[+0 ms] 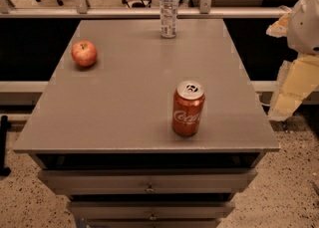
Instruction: Move coke can near blue plastic bottle
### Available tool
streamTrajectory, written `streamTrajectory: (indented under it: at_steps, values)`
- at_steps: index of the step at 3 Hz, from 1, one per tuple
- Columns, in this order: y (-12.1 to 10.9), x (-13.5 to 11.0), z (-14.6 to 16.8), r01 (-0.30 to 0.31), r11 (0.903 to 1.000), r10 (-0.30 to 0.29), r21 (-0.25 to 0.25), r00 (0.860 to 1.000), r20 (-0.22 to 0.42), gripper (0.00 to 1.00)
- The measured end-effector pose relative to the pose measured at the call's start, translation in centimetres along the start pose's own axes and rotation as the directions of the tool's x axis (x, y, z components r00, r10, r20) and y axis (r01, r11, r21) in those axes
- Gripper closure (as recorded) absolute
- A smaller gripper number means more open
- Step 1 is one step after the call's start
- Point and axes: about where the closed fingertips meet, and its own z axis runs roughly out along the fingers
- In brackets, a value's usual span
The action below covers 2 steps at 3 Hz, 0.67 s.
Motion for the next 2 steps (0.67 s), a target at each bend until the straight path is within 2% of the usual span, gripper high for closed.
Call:
streamTrajectory:
  at_steps: [1, 2]
  values:
    - [0.0, 0.0, 0.0, 0.000, 1.0000, 0.000, 0.000, 1.000, 0.000, 0.00]
    - [0.6, -0.8, 1.1, 0.005, 0.9992, 0.002, -0.040, 0.983, 0.182, 0.00]
